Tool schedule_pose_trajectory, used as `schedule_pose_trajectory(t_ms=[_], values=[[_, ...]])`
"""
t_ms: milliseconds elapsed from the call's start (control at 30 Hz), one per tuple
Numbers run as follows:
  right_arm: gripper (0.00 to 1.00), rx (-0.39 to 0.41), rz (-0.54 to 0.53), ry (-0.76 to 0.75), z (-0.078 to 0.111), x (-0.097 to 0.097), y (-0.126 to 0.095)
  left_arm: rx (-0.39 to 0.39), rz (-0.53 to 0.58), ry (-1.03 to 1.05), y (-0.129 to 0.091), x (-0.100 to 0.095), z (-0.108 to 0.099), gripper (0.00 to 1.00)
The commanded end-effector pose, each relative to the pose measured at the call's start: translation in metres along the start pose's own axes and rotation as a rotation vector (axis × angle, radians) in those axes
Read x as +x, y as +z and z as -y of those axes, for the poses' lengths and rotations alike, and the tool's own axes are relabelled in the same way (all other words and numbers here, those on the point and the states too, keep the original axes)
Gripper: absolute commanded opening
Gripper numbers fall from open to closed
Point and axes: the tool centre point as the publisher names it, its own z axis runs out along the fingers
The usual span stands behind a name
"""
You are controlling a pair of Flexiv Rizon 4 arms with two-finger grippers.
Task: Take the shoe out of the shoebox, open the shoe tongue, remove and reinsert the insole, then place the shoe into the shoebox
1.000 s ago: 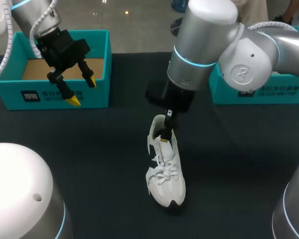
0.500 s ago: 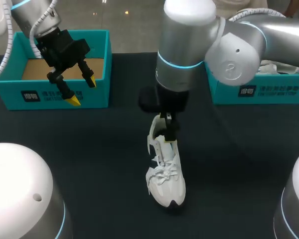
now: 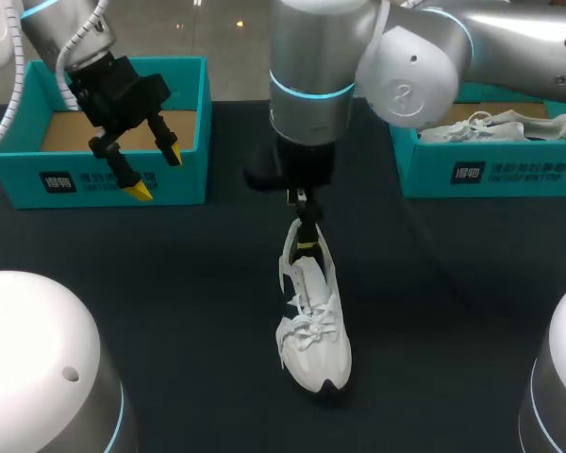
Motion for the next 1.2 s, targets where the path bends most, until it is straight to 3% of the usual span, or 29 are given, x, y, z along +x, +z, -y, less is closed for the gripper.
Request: schedule_pose_trajectory(t_ms=[33, 600, 1200], values=[[1.00, 0.054, -0.021, 0.000, -0.011, -0.009, 0.003, -0.002, -0.001, 0.000, -0.001, 0.000, 0.000, 1.00], [1.00, 0.118, -0.021, 0.126, 0.003, -0.032, 0.035, -0.002, -0.001, 0.000, -0.001, 0.000, 0.000, 1.00], [1.00, 0.100, -0.019, 0.219, 0.026, -0.054, 0.077, -0.002, -0.001, 0.000, -0.001, 0.000, 0.000, 1.00]])
